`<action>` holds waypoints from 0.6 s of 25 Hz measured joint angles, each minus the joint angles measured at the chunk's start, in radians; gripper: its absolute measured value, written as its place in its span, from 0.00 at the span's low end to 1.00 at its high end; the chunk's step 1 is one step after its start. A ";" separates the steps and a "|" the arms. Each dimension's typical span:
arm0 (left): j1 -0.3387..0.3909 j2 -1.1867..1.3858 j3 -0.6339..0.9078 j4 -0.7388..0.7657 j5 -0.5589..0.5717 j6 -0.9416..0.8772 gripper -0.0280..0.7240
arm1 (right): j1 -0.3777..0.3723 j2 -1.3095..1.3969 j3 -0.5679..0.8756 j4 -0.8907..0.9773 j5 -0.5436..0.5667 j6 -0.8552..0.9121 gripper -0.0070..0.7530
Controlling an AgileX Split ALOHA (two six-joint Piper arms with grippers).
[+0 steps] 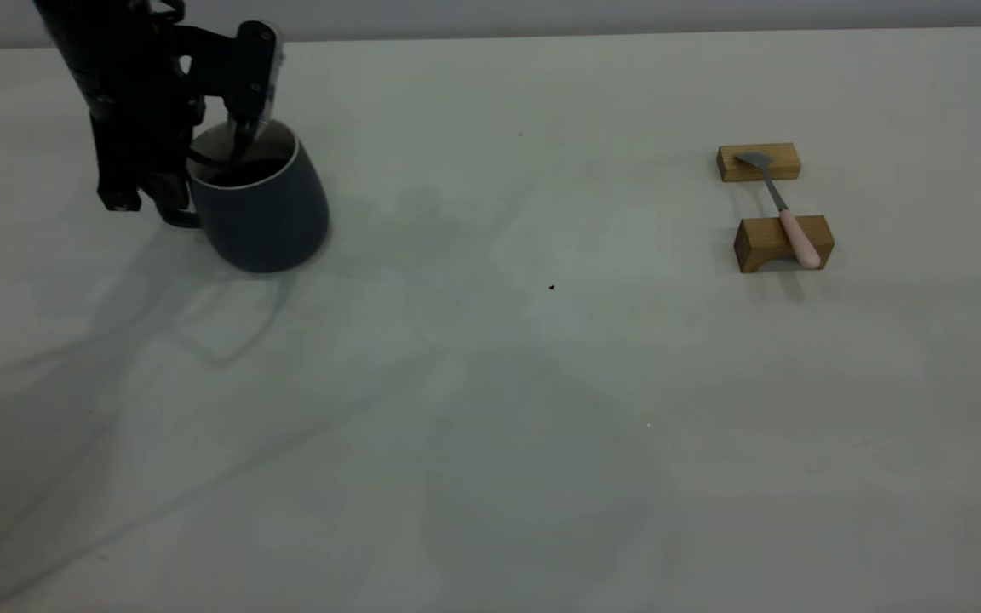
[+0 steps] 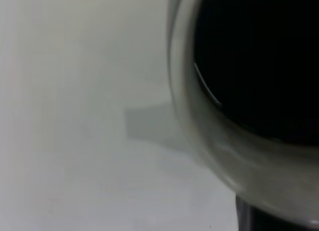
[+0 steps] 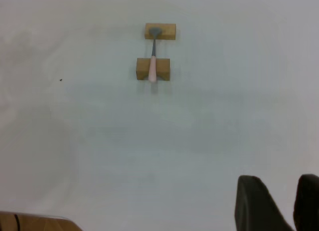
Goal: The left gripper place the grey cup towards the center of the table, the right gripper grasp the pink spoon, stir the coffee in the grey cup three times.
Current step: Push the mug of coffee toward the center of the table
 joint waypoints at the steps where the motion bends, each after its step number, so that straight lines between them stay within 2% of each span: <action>1: -0.007 0.000 0.000 0.002 0.003 0.000 0.32 | 0.000 0.000 0.000 0.000 0.000 0.000 0.32; 15: -0.181 0.000 0.000 0.006 0.026 -0.124 0.32 | 0.000 0.000 0.000 0.000 0.000 0.000 0.32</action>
